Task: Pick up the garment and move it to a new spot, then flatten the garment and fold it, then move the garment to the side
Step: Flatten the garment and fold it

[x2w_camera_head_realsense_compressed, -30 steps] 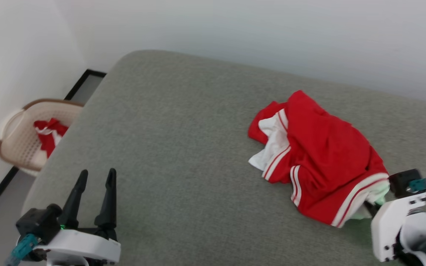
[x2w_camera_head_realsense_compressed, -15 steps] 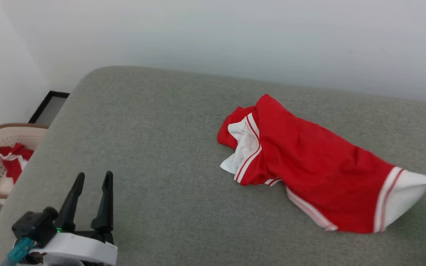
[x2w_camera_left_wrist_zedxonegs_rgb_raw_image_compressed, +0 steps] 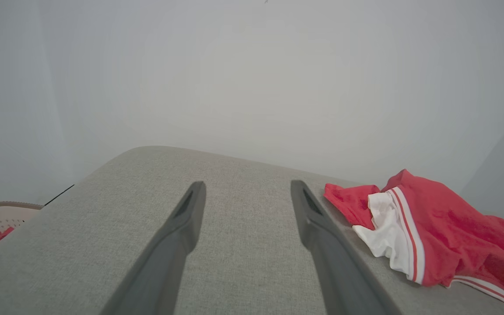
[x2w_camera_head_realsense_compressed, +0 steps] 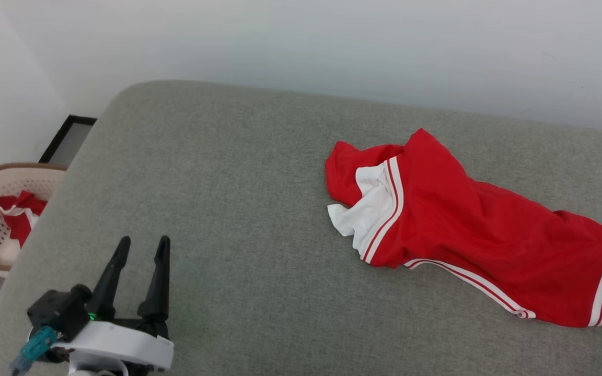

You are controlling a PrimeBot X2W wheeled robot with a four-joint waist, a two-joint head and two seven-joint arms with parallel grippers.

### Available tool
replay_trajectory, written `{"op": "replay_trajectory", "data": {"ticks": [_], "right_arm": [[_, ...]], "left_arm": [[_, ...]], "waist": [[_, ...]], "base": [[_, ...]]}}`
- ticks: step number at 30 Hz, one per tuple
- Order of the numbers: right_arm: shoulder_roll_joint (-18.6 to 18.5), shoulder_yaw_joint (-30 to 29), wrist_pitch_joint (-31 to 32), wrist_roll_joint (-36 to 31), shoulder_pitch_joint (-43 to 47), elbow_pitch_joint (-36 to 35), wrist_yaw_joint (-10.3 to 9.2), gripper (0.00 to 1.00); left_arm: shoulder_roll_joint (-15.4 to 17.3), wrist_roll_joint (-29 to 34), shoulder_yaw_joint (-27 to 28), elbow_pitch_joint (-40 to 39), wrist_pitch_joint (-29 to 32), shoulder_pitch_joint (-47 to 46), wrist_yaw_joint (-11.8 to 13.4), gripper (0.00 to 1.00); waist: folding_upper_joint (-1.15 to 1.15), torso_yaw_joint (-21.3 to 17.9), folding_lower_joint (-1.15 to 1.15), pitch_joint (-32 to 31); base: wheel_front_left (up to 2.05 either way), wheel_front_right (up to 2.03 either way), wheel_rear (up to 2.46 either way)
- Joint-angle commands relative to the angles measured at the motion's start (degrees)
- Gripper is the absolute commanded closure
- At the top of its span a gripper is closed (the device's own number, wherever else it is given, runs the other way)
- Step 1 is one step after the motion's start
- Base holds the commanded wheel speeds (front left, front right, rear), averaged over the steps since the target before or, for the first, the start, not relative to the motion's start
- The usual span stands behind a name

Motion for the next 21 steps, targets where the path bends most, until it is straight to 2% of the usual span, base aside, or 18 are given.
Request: {"op": "replay_trajectory", "data": {"ticks": [1,7,8,10,11,12,13,21], "right_arm": [[0.8,-0.1,-0.9,-0.2,-1.3,2.4,-0.06,1.00],[2.0,1.1,-2.7,1.8,-4.1,10.6,-0.06,1.00],[2.6,1.4,-2.9,2.1,-4.6,11.6,-0.06,0.97],[2.7,1.8,-3.5,2.2,-5.5,13.5,-0.06,0.76],[2.8,1.9,-3.9,2.3,-6.0,14.3,-0.06,0.60],[3.0,2.1,-4.2,2.3,-6.4,15.1,-0.06,0.23],[3.2,2.5,-4.4,2.4,-6.8,15.8,-0.06,0.00],[3.3,5.4,-6.6,3.7,-9.3,16.1,-0.06,0.00]], "left_arm": [[0.1,0.2,-0.2,0.3,0.0,-0.9,-0.3,0.00],[0.3,0.1,-0.8,0.9,0.0,-1.7,-0.5,0.00],[0.3,0.1,-0.9,1.0,0.1,-1.9,-0.5,0.00],[0.4,0.1,-1.0,1.0,0.2,-2.0,-0.5,0.00],[0.5,0.2,-1.1,1.1,0.3,-2.1,-0.6,0.00],[0.5,0.2,-1.2,1.1,0.3,-2.2,-0.6,0.00],[0.6,0.2,-1.3,1.1,0.3,-2.4,-0.6,0.00],[1.7,-0.1,-1.5,0.3,1.8,-1.6,-0.4,0.00]], "waist": [[0.00,0.5,0.00,0.5],[0.00,0.8,0.00,1.2],[0.00,0.7,0.00,1.2],[0.00,0.6,0.00,1.2],[0.00,0.5,0.00,1.2],[0.00,0.5,0.00,1.2],[0.00,0.3,0.00,1.1],[0.00,-1.9,0.00,-0.4]], "base": [[0.00,0.00,0.00],[0.00,0.00,0.00],[0.00,0.00,0.00],[0.00,0.00,0.00],[0.00,0.00,0.00],[0.00,0.00,0.00],[0.00,0.00,0.00],[0.00,0.00,0.00]]}}
